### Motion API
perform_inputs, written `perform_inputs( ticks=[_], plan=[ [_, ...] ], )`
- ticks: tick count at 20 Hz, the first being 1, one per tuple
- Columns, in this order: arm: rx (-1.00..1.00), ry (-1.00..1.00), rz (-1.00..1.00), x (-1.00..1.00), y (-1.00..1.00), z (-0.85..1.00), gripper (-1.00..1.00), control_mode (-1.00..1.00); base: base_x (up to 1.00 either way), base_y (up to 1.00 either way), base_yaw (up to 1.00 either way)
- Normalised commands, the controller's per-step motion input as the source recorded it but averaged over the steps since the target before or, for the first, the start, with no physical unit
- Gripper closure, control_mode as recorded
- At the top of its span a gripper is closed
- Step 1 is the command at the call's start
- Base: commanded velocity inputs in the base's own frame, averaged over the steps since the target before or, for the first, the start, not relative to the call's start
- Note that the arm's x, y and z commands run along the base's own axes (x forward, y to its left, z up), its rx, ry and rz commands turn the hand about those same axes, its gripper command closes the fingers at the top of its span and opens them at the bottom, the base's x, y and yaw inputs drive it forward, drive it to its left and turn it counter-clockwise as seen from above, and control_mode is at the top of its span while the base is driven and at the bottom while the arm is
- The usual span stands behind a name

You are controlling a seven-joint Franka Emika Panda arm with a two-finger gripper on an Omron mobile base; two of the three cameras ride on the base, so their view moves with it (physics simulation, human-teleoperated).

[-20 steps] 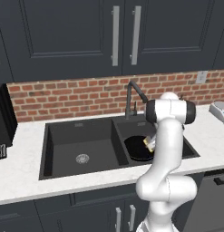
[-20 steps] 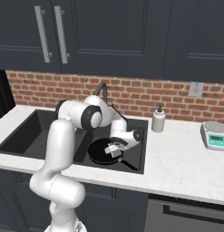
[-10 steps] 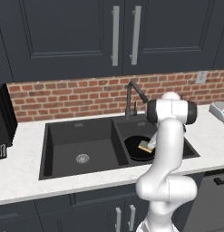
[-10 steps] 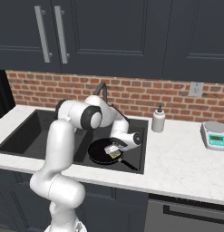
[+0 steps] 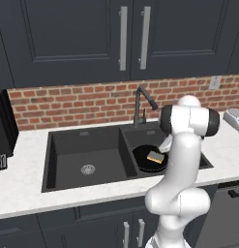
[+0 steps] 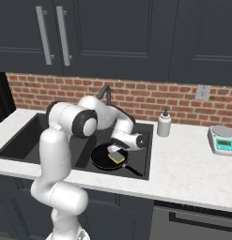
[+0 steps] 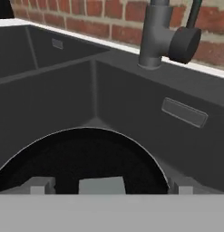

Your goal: Pick the pan and sponge and place them into the sink. Then turn on the water.

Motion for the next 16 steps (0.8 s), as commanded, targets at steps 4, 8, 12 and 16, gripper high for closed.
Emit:
perform_inputs(
  ticks=[4, 8, 12, 16],
  plan=[
    [0.0, -0.1, -0.13, -0.26, 0.0, 0.67, -1.0, -1.0, 0.0, 0.0, 0.0],
    [0.02, -0.15, -0.19, -0.21, 0.0, 0.61, -1.0, -1.0, 0.0, 0.0, 0.0],
    [0.11, -0.19, -0.17, -0.17, 0.0, 0.41, -1.0, -1.0, 0.0, 0.0, 0.0],
    [0.15, -0.18, -0.13, -0.14, 0.0, 0.23, -1.0, -1.0, 0.0, 0.0, 0.0]
  ],
)
